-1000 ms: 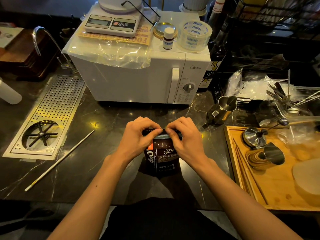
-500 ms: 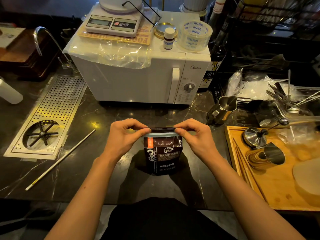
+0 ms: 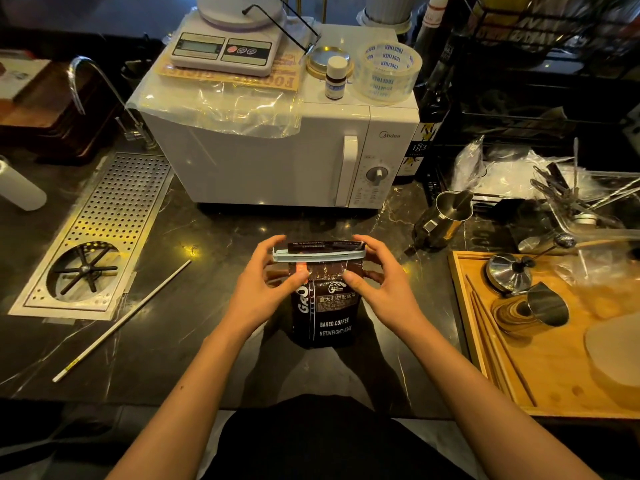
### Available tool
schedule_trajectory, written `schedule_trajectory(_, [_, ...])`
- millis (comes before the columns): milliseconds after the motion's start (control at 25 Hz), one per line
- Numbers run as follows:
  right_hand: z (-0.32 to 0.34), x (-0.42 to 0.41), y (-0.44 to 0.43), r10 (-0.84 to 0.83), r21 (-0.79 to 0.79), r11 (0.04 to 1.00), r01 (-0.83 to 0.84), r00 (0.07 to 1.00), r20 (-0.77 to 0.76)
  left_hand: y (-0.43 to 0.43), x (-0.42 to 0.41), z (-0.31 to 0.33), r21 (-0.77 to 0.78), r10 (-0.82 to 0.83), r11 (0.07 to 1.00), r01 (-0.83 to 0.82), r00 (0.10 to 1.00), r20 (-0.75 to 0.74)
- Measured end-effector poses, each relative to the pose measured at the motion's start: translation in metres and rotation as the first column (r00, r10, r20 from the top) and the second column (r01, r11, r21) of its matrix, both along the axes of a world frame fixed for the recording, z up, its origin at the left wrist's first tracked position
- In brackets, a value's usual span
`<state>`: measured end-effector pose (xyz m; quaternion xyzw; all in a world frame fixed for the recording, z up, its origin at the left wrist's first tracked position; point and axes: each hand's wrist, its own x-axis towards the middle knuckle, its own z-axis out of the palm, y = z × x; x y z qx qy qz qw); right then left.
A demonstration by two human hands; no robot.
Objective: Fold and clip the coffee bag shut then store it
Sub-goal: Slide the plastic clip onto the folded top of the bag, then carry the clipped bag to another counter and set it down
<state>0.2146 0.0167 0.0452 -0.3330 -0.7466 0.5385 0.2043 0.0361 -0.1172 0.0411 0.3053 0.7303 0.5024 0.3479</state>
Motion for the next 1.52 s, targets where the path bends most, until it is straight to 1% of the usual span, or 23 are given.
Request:
schedule_trajectory(80, [-0.004, -0.002, -0.001, -0.011, -0.030, 0.999, 0.012, 0.999, 0.031, 0.001, 0.005, -0.003, -0.030, 0.047, 0.999, -0.045, 0.997, 0.056])
schedule_trajectory(160, [-0.009, -0.002, -0.003, -0.013, -0.082, 0.997, 0.015, 1.000, 0.021, 0.001, 0.008, -0.006, -0.016, 0.037, 0.999, -0.036, 0.996, 0.075])
schedule_trajectory(400, [-0.015, -0.002, -0.012, -0.028, -0.113, 0.993, 0.030, 0.999, 0.022, -0.003, 0.017, -0.015, -0.023, 0.006, 1.000, -0.005, 0.999, 0.037])
schedule_trajectory(600, [-0.023, 0.006, -0.021, -0.046, -0.100, 0.994, 0.051, 0.998, 0.048, -0.014, 0.025, -0.024, -0.044, -0.037, 0.998, 0.038, 0.999, 0.023])
schedule_trajectory(840, [-0.031, 0.016, -0.030, -0.015, -0.057, 0.998, 0.021, 0.994, 0.105, -0.018, 0.029, -0.029, -0.051, -0.014, 0.999, 0.015, 1.000, 0.021])
schedule_trajectory(1080, [-0.037, 0.016, -0.036, -0.056, -0.042, 0.997, 0.060, 0.994, 0.096, -0.017, 0.029, -0.034, -0.040, 0.021, 0.999, -0.021, 1.000, -0.005])
schedule_trajectory(1320, [-0.035, 0.011, -0.038, -0.102, -0.042, 0.994, 0.105, 0.992, 0.076, -0.013, 0.030, -0.021, -0.020, 0.022, 1.000, -0.022, 0.999, -0.041])
schedule_trajectory(1520, [-0.022, 0.003, -0.036, -0.152, -0.035, 0.988, 0.153, 0.988, 0.018, -0.012, 0.027, -0.005, 0.048, 0.077, 0.996, -0.075, 0.996, -0.039])
